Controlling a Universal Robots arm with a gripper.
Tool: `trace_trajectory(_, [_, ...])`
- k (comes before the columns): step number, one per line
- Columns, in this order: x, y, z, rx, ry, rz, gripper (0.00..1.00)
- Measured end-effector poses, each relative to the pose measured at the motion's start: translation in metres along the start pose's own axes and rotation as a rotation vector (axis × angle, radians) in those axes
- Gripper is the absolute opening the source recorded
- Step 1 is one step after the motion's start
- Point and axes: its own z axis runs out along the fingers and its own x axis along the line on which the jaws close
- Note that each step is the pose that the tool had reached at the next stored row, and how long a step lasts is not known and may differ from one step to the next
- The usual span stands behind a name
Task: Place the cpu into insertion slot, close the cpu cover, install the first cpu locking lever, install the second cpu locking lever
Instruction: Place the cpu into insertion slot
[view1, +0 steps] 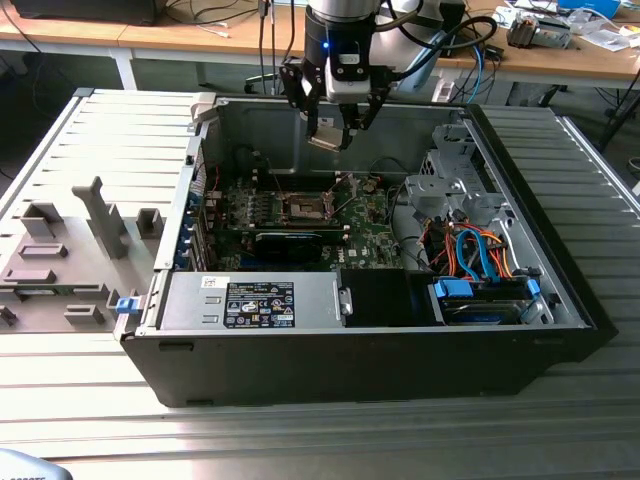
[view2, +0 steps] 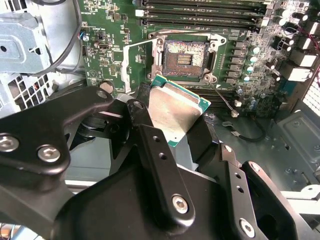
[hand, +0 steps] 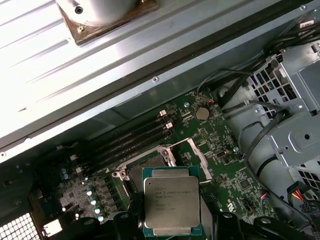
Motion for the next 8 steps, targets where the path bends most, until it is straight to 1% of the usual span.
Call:
trace_trajectory(4, [0.0,-0.0001,0.0,-0.0002,-0.001,0.011,0.55])
trace_trajectory(7, [-0.0001,-0.0002,0.0,-0.0008,-0.0037,0.042,0.55])
trace_trajectory(8, [-0.0001,-0.0002,0.0,-0.0009,-0.0041,0.046,0.55])
